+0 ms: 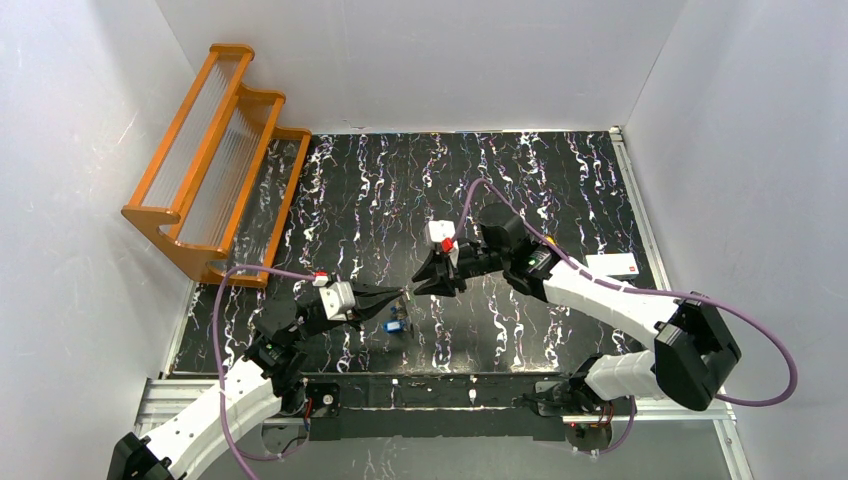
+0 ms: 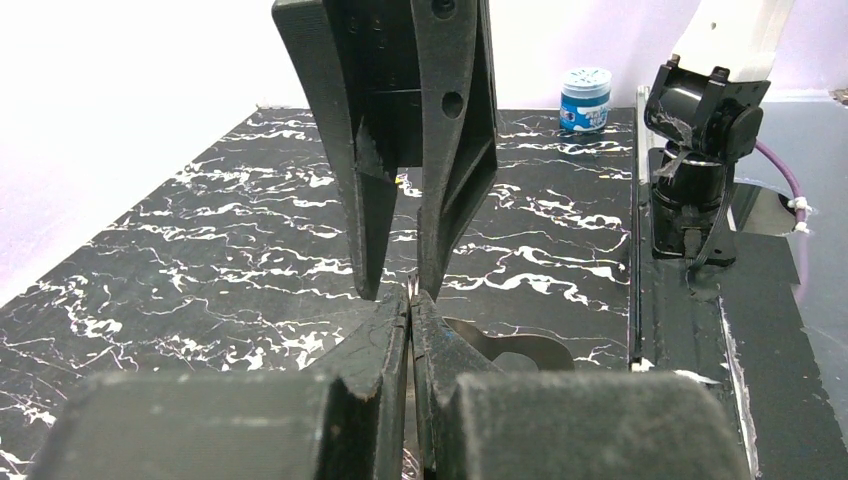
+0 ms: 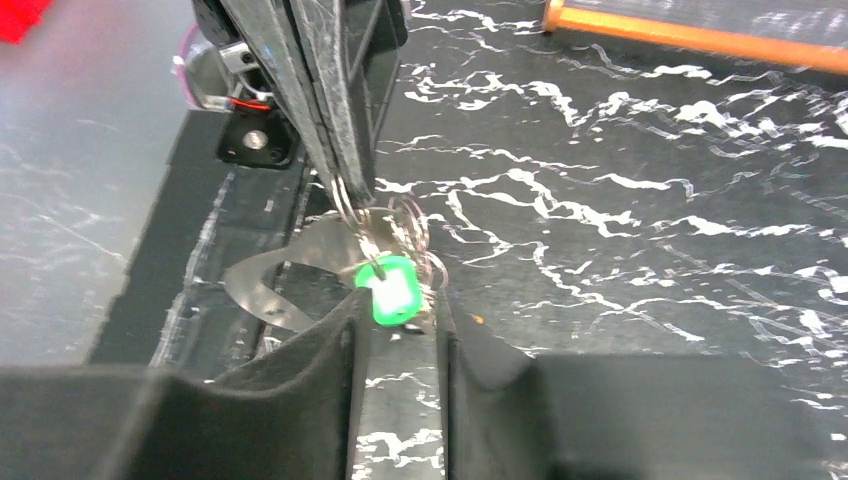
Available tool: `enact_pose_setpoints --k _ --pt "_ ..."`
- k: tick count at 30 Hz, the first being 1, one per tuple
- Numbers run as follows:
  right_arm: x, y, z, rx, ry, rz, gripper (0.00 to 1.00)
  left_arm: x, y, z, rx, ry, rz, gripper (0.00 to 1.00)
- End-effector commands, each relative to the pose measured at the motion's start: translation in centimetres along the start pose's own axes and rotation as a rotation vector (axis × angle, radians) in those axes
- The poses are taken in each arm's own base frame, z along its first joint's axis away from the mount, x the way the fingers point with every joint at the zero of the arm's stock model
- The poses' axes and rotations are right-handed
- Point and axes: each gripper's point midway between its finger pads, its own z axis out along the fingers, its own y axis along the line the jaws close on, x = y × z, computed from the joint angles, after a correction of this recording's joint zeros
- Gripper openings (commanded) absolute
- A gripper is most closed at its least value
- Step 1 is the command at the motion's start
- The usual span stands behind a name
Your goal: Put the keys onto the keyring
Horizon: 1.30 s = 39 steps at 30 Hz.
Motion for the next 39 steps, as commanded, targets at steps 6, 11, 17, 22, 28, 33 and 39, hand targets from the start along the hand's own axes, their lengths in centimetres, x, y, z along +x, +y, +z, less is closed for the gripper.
enact_pose_setpoints --k 6,11,17,22,28,33,39 --pt "-3.2 0.7 -1.3 0.015 -0.108 -0.137 0.65 -1.9 -0.2 0.3 0.020 -0.062 0.032 0.00" --pt "-4.2 0.9 -0.7 -0.027 -0.135 -0.128 0.55 -1.9 -0.2 0.4 0.024 -0.059 0.030 0.00" --pt "-4.8 1.1 0.2 -0.080 -0.148 -0.112 0.36 -1.9 -0.2 0.4 0.023 -0.059 0.027 0.00" --pt "-4.7 1.1 0.7 -0.091 -0.150 -0.109 0.39 -1.9 -0.2 0.4 0.023 -0.060 0.025 0.00" --pt "-4.5 1.1 1.1 -0.099 -0.149 -0.104 0.39 -1.9 -0.3 0.4 0.026 -0.058 0.024 0.00" --pt "-4.7 1.2 1.3 -0.110 -0.158 -0.101 0.29 -1.8 -0.3 0.4 0.028 -0.056 0.020 0.00" --pt "-4.7 1.2 1.4 -0.112 -0.157 -0.093 0.11 -1.7 -0.3 0.4 0.029 -0.053 0.017 0.00"
